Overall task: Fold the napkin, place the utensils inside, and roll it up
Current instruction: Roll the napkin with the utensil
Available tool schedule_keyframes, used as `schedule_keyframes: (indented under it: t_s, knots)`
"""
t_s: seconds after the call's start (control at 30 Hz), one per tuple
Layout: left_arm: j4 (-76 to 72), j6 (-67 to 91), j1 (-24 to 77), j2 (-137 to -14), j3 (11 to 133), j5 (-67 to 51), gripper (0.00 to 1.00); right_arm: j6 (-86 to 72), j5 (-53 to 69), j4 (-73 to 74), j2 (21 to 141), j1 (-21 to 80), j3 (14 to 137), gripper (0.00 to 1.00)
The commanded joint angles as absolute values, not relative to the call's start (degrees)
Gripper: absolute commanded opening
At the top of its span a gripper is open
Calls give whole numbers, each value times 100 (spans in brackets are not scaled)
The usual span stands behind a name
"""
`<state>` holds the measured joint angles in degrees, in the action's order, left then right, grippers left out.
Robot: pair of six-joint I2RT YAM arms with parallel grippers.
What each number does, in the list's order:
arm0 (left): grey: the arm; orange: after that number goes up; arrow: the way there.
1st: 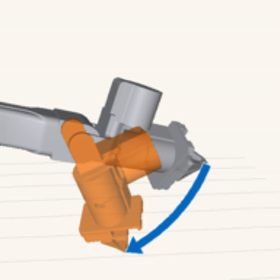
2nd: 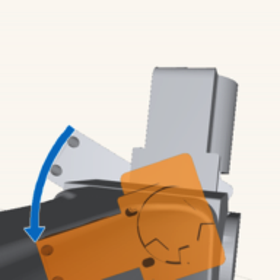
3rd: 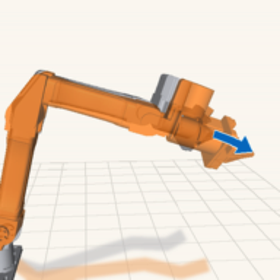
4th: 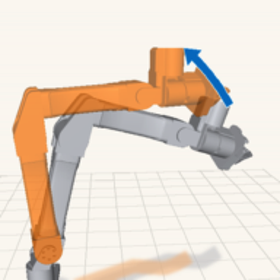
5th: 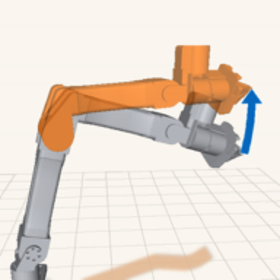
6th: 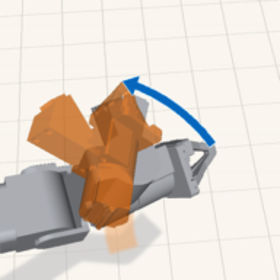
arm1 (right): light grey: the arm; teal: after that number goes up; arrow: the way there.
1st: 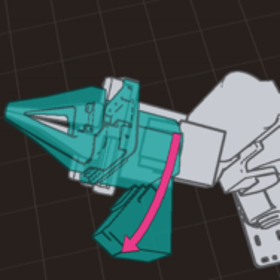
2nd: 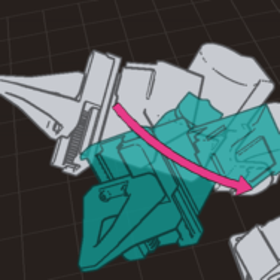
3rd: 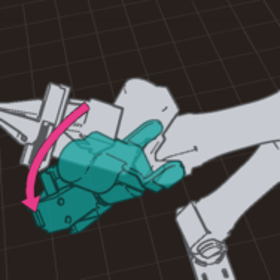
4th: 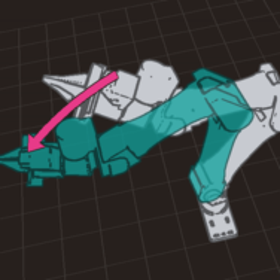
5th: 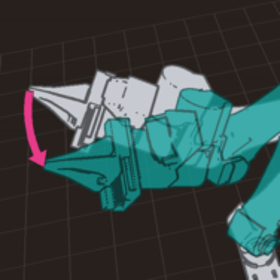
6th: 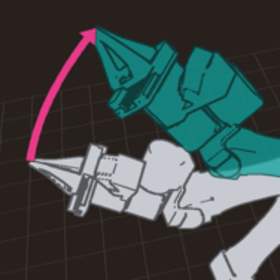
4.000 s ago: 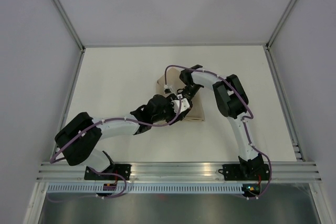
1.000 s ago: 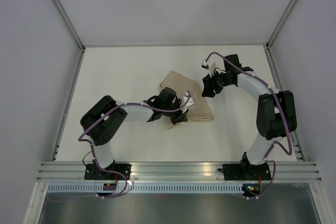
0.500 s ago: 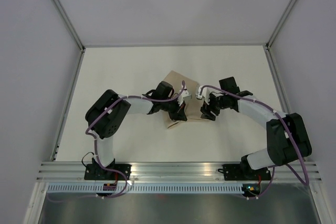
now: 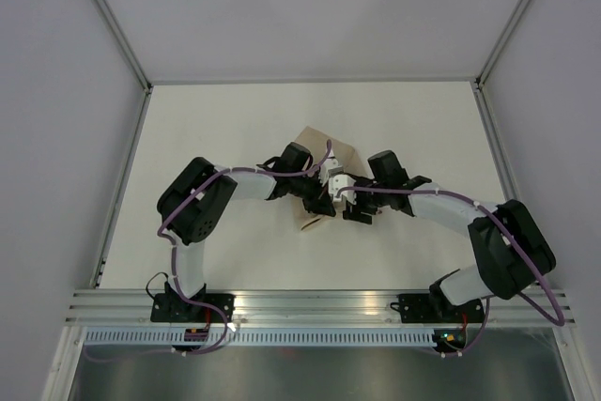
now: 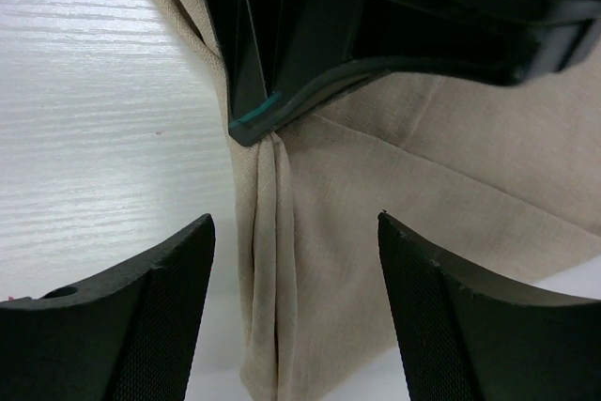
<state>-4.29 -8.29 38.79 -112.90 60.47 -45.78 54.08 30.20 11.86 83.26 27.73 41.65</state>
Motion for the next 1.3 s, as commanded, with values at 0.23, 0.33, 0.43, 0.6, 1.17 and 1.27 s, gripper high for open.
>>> schedule_keyframes:
  t_s: [0.23,0.33,0.43,0.6,1.17,1.27]
  knots:
    - [149,-765,3920,-11646,6047,-4377,2,5757,2778,870,8824,3041,4262,67]
    - [132,-765,3911,-11593,6056,-4386,2,5766,2716,1019,8947,3094,4403,52]
    - [114,-756,3911,-11505,6047,-4377,2,5801,2716,1177,9017,3094,4482,41]
    - [-438,-450,3762,-11163,5828,-4421,18,5871,2751,1651,9158,3094,4666,24]
    - [-2925,1387,3147,-9898,4721,-4272,44,6451,3656,4278,10493,2742,6379,2]
    - [-3628,1713,3059,-9564,4352,-3904,43,6627,3849,4831,10854,2620,6783,1]
